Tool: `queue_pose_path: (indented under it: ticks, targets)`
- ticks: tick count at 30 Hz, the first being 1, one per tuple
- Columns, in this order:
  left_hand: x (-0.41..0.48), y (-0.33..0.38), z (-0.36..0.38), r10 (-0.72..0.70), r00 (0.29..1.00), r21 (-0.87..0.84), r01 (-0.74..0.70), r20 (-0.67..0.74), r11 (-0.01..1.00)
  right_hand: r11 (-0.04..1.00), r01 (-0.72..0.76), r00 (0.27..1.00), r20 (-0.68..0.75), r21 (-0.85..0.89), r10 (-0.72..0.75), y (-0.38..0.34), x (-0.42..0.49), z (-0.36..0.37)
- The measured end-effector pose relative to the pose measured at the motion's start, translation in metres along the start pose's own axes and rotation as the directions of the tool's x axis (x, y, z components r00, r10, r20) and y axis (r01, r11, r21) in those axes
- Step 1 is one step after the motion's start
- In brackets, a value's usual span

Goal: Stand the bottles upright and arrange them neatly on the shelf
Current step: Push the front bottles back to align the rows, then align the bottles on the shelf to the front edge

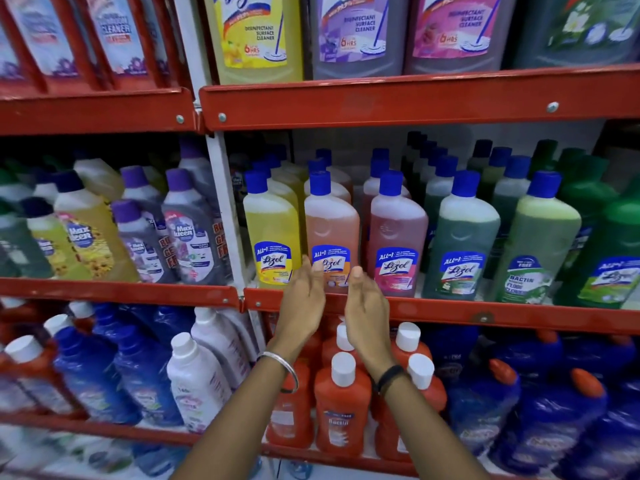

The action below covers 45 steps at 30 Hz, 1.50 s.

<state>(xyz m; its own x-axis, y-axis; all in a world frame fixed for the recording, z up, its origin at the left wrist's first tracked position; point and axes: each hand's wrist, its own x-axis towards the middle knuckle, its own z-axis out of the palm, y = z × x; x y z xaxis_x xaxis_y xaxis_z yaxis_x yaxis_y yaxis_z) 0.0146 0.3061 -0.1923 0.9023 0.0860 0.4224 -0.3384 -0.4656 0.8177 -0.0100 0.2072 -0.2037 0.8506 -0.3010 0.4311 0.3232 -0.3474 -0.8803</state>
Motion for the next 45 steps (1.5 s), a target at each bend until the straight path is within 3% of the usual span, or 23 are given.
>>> queue_pose_path:
  ticks: [2, 4, 6, 9, 19, 22, 26, 29, 33, 36, 39, 45]
  targets:
    - [-0.003, -0.005, -0.013, 0.046, 0.973, -0.007, -0.049, -0.228, 0.999, 0.991, 0.126, 0.988, -0.092, 0.046, -0.122, -0.008, -0.015, 0.007]
    - [-0.002, -0.010, -0.026, 0.039, 0.919, -0.042, -0.060, -0.393, 0.997, 0.986, 0.131, 0.987, 0.083, 0.103, -0.139, -0.016, -0.020, 0.022]
    - [0.005, -0.015, -0.037, -0.005, 0.919, -0.076, -0.027, -0.395, 0.997, 0.997, 0.003, 0.944, 0.327, 0.083, -0.030, -0.019, -0.016, 0.041]
    - [0.014, -0.025, -0.046, -0.037, 0.970, -0.131, 0.006, -0.240, 0.991, 0.996, -0.087, 0.896, 0.438, 0.022, 0.068, -0.024, -0.007, 0.064]
    - [0.020, -0.036, -0.058, -0.098, 0.995, 0.052, 0.099, -0.017, 0.994, 0.993, -0.059, 0.925, 0.369, -0.105, 0.094, -0.040, -0.002, 0.059]
    - [0.013, -0.020, -0.060, -0.090, 0.986, 0.149, 0.111, -0.139, 0.983, 0.995, 0.019, 0.976, 0.220, -0.101, 0.003, -0.051, -0.006, 0.030]
    - [-0.003, 0.044, -0.051, 0.170, 0.957, 0.163, -0.134, -0.234, 0.977, 0.976, 0.202, 0.979, 0.022, -0.085, -0.201, -0.068, 0.000, -0.036]
    - [0.004, 0.115, -0.045, 0.422, 0.885, 0.194, -0.386, -0.199, 0.902, 0.931, 0.340, 0.936, -0.052, -0.133, -0.349, -0.099, 0.025, -0.092]
    - [0.037, 0.216, -0.044, 0.691, 0.689, 0.311, -0.623, -0.219, 0.718, 0.806, 0.529, 0.811, -0.122, -0.265, -0.572, -0.160, 0.076, -0.159]
    - [0.067, 0.282, -0.049, 0.778, 0.580, 0.433, -0.652, -0.244, 0.622, 0.703, 0.605, 0.717, -0.129, -0.373, -0.685, -0.204, 0.116, -0.195]
    - [0.090, 0.326, -0.053, 0.810, 0.513, 0.514, -0.631, -0.285, 0.581, 0.669, 0.656, 0.649, -0.192, -0.349, -0.736, -0.239, 0.152, -0.216]
    - [0.106, 0.343, -0.046, 0.903, 0.391, 0.662, -0.632, -0.178, 0.404, 0.536, 0.628, 0.548, -0.168, -0.564, -0.819, -0.258, 0.189, -0.234]
